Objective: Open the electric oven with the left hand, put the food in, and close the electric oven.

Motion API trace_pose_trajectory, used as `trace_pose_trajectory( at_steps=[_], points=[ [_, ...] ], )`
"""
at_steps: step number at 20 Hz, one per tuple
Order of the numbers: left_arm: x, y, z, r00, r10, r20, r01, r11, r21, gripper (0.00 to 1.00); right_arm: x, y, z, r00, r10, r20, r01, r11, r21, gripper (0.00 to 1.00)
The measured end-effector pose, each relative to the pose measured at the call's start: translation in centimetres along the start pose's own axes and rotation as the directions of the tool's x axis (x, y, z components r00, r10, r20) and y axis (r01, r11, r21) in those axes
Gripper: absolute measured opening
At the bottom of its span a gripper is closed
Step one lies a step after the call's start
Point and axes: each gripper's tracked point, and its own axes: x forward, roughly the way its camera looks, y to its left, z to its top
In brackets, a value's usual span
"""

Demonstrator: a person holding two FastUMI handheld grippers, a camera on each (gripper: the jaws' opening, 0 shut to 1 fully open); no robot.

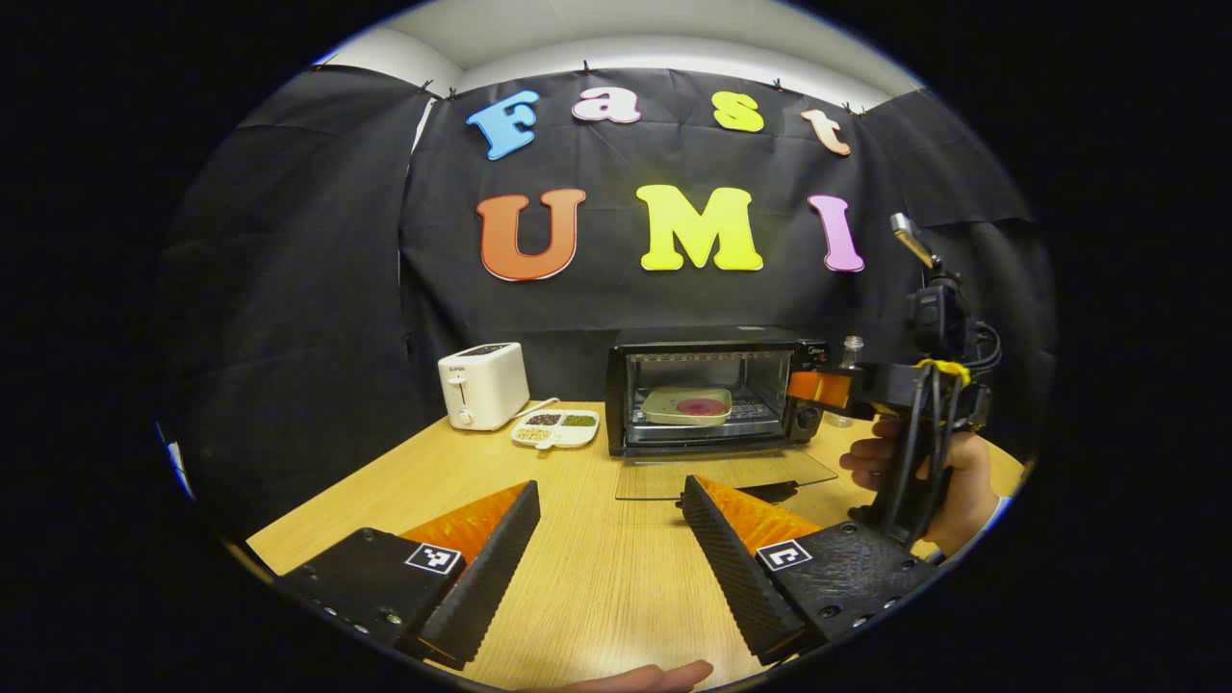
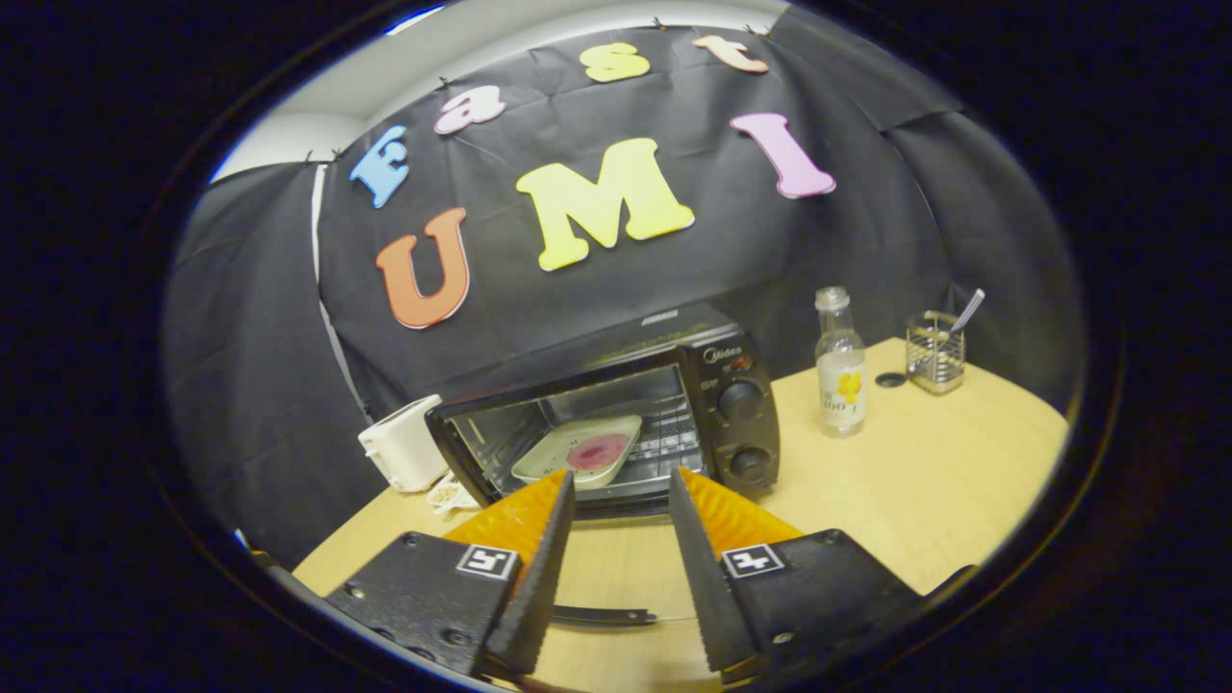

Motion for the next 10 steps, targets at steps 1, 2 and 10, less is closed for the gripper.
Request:
trace_pose_trajectory(
  at_steps=[1, 2, 10],
  points=[
    [0.5, -0.4, -0.7, 1.0, -0.009, -0.019, 0.009, 1.0, -0.003, 0.95, -1.1, -0.3, 0.7, 1.0, 0.005, 0.021, -0.004, 1.0, -0.026, 0.72],
    [1.1, -0.9, -1.2, 0.999, -0.019, -0.032, 0.019, 1.0, -0.005, 0.96, -2.1, -0.5, 1.3, 0.999, 0.005, 0.039, -0.003, 0.999, -0.049, 0.74],
    [5.4, -7.1, -6.5, 0.963, -0.185, -0.196, 0.189, 0.982, 0.001, 0.96, -12.9, -6.3, 8.4, 0.973, -0.07, 0.221, 0.103, 0.985, -0.142, 0.95]
  ],
)
